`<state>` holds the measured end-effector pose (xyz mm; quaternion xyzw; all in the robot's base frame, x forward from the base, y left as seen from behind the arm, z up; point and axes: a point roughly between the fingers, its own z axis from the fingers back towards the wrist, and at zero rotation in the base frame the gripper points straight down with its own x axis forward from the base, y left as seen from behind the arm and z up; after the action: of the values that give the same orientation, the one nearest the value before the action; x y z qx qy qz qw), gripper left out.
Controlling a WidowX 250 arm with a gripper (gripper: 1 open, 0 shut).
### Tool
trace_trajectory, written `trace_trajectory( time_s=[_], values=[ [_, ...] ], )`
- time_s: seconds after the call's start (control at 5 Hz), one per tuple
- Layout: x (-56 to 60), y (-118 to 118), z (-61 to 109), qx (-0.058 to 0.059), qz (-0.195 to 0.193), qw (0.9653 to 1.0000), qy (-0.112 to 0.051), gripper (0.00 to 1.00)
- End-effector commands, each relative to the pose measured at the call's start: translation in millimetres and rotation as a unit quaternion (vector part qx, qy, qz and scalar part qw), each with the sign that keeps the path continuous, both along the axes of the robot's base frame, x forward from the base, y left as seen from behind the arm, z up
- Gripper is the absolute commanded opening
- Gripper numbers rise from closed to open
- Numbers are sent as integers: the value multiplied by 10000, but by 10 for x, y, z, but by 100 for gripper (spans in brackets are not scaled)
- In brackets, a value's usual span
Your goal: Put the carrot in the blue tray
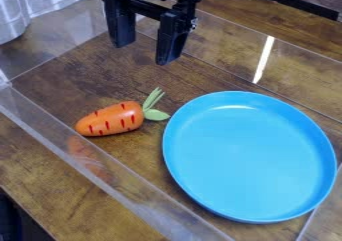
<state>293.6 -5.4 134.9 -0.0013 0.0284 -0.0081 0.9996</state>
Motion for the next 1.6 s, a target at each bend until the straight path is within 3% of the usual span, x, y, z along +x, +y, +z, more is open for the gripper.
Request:
trace_trajectory(
  time_s=[0.0, 0.2, 0.4, 0.8, 1.2, 1.4],
  values=[
    [-9, 6, -88, -16, -184, 9998, 76, 100],
    [-27, 41, -233, -30, -602, 9981, 150, 100],
    [-30, 86, -421, -9, -1137, 9933, 189, 100],
    [-34, 214, -780, 52, -1946, 9803, 325, 100],
    [-34, 326, -1057, 57, -2074, 9773, 429, 100],
    [-28, 362, -1078, 50, -2089, 9766, 499, 100]
  ],
)
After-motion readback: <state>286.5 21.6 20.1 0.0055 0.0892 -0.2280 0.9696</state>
